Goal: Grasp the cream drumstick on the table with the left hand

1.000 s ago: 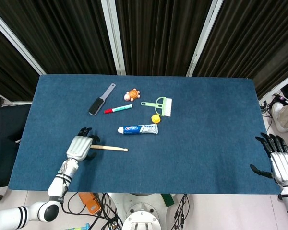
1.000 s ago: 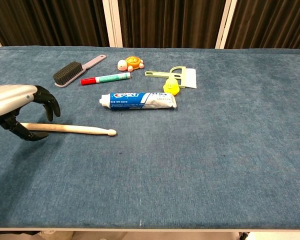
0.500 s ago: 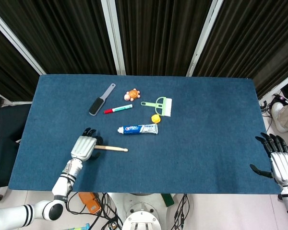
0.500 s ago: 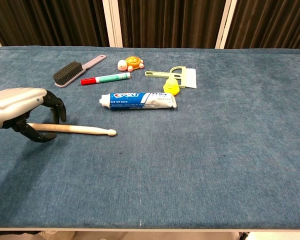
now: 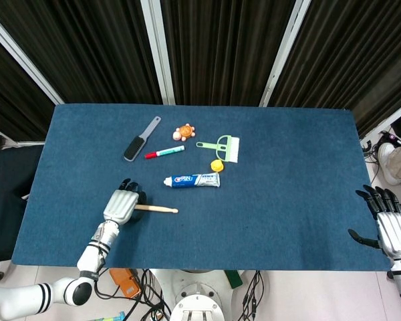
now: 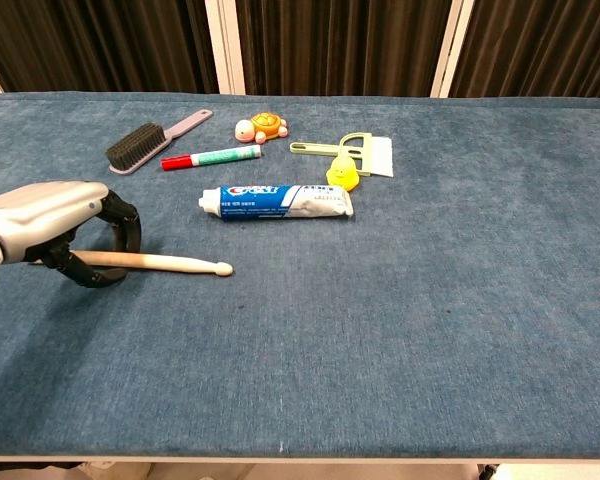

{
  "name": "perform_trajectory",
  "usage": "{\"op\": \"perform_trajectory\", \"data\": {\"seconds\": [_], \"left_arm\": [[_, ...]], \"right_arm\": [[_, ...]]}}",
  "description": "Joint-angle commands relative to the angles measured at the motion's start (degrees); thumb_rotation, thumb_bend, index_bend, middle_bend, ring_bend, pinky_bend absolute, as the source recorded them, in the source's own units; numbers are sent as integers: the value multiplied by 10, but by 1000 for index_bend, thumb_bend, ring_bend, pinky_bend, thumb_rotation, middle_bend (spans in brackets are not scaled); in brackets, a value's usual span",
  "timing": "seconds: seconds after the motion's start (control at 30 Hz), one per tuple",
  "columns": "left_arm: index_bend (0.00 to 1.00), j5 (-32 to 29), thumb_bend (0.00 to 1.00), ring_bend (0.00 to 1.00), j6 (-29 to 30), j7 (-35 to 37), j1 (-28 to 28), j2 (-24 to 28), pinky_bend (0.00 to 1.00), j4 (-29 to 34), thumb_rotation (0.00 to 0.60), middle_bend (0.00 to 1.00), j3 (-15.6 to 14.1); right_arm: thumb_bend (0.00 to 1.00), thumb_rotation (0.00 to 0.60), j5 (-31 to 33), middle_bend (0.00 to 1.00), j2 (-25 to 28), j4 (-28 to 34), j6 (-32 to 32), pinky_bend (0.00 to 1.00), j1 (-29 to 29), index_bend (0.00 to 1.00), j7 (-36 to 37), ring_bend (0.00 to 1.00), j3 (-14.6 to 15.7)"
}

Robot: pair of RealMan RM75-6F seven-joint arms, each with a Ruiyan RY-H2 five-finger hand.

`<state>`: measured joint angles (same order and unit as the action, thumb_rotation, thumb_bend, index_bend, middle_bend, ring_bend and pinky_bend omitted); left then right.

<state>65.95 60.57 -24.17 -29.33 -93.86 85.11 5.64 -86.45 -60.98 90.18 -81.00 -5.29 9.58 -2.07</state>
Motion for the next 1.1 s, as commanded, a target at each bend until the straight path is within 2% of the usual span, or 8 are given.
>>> {"op": "perform_trajectory", "data": {"seconds": [0.03, 0.4, 0.67, 0.87, 1.1], "left_arm": [[510, 3, 305, 179, -1, 5, -2, -2, 73, -1, 600, 518, -1], [562, 4, 363, 217, -2, 8, -4, 3, 105, 5, 600, 558, -5], [575, 23, 398, 231, 7, 18, -5, 35, 105, 49, 600, 575, -5], [574, 45, 416, 231, 8, 39, -7, 77, 105, 105, 600, 575, -5], [574, 76, 416, 231, 2, 102, -14, 171, 105, 186, 600, 575, 17]], "right_arm": [[293, 600, 0, 136, 0, 0, 0, 0, 0, 209, 0, 85, 0], [292, 600, 0, 136, 0, 0, 1, 0, -1, 209, 0, 85, 0], [293, 600, 0, 137, 0, 1, 2, 0, -1, 210, 0, 85, 1], [293, 600, 0, 136, 1, 2, 2, 0, -1, 209, 0, 85, 1], [293, 600, 2, 137, 2, 4, 4, 0, 0, 210, -2, 85, 1]]}}
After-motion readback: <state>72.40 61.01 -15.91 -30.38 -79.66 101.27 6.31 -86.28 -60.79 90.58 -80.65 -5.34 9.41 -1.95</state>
